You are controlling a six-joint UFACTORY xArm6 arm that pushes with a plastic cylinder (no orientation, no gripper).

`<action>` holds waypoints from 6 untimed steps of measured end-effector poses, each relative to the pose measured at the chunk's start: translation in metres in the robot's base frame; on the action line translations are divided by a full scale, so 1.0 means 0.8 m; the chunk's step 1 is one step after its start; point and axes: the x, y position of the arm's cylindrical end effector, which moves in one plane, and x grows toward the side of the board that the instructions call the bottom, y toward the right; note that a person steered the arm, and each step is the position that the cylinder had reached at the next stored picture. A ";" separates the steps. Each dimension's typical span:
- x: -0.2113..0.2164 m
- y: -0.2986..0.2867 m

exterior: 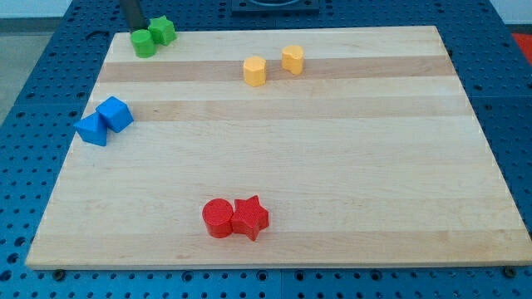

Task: Slide the green star to the top center of the board

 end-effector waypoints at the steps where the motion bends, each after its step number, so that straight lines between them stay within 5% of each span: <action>1: 0.001 0.014; 6: 0.001 0.137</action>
